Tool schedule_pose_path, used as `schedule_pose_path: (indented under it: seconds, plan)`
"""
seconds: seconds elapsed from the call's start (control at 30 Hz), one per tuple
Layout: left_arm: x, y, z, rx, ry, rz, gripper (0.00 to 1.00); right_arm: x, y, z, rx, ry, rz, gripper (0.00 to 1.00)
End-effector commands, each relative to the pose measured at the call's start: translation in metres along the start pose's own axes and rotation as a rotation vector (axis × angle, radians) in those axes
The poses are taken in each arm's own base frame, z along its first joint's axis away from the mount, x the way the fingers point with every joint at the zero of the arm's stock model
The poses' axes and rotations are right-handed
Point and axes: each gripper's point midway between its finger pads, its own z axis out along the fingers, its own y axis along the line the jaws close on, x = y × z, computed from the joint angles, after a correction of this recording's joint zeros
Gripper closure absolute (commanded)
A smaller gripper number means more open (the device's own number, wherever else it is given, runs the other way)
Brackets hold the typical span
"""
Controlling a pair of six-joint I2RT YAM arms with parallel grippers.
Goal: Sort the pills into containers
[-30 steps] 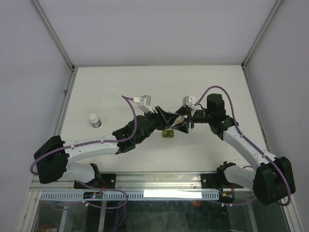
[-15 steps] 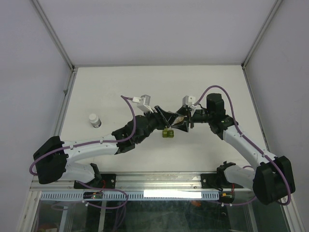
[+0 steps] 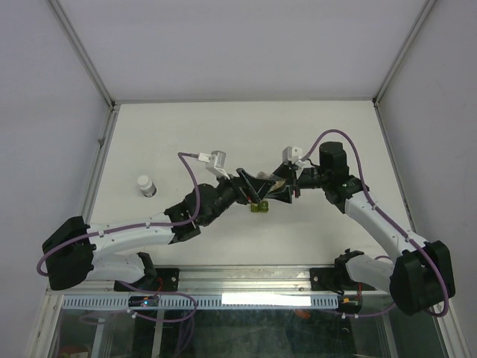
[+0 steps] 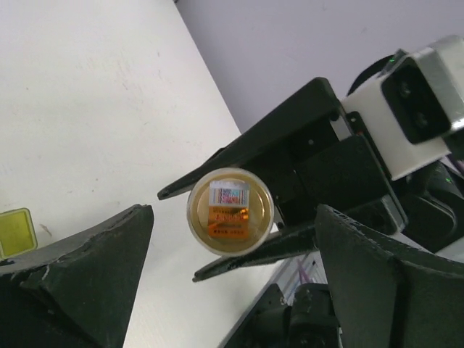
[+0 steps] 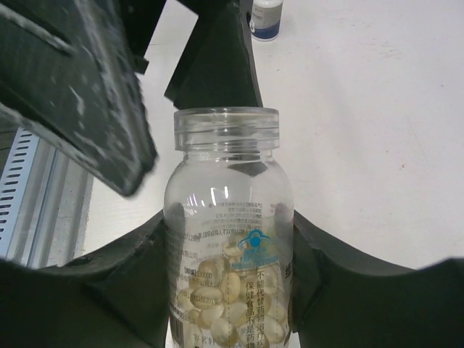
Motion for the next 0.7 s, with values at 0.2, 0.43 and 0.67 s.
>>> schedule_pose_path:
  seconds: [0.2, 0.43, 0.67]
  plan:
    - [-0.028, -0.043, -0.052, 0.312, -0.094, 0.38, 0.01, -0.033, 0.011, -0.012, -0.113, -0.061, -0.013, 1.0]
    - [-0.007, -0.049, -0.086, 0.569, -0.053, 0.969, 0.03, -0.03, 0.021, -0.013, -0.171, -0.065, -0.018, 1.0]
    - [0.001, -0.043, -0.073, 0.681, 0.066, 1.094, 0.01, -0.026, 0.023, -0.013, -0.188, -0.062, -0.023, 1.0]
